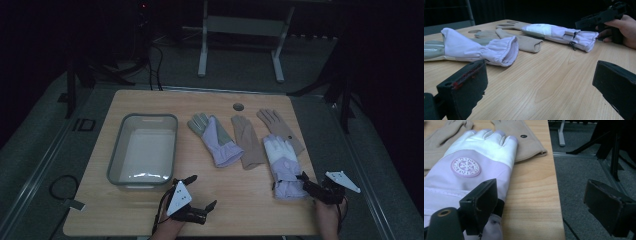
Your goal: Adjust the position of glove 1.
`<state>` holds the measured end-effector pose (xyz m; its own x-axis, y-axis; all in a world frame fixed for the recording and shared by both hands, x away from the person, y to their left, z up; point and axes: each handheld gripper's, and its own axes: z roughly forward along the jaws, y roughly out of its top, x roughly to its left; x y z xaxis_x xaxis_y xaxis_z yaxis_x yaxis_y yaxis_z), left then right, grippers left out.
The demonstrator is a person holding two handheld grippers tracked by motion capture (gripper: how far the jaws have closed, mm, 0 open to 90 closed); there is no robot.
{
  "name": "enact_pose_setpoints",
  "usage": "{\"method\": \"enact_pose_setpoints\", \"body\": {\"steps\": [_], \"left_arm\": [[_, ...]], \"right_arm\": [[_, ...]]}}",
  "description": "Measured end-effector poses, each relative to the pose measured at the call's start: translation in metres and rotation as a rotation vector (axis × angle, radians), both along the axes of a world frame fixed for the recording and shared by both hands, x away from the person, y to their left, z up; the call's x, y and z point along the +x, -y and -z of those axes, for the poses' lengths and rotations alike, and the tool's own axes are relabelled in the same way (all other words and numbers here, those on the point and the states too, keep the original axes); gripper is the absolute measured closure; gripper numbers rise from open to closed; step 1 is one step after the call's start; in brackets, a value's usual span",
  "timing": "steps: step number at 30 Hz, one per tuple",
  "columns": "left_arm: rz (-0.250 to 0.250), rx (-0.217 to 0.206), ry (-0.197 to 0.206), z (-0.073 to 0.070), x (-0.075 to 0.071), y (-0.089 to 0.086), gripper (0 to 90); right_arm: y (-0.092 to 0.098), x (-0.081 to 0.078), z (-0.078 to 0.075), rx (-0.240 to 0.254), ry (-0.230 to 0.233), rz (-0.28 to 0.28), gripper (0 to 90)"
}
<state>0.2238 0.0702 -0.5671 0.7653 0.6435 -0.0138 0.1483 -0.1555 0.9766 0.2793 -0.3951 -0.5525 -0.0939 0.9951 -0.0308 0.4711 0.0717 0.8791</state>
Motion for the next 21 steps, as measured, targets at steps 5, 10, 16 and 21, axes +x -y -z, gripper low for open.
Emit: {"method": "enact_pose_setpoints", "body": {"steps": [5, 10, 16, 21], "left_arm": [[0.001, -0.005, -0.006, 0.0, 0.001, -0.001, 0.0], [-0.002, -0.001, -0.003, 0.0, 0.0, 0.0, 0.0], [-0.001, -0.007, -0.002, 0.0, 0.0, -0.001, 0.0], [0.0, -0.008, -0.001, 0.0, 0.0, -0.001, 0.0]], "right_arm": [[0.0, 0.0, 0.0, 0.002, -0.016, -0.002, 11.7], [-0.001, 0.001, -0.004, 0.033, -0.05, -0.044, 11.7], [-0.011, 0.002, -0.029, 0.023, -0.041, -0.098, 11.7], [-0.017, 0.008, -0.049, 0.03, -0.023, -0.124, 11.6]]}}
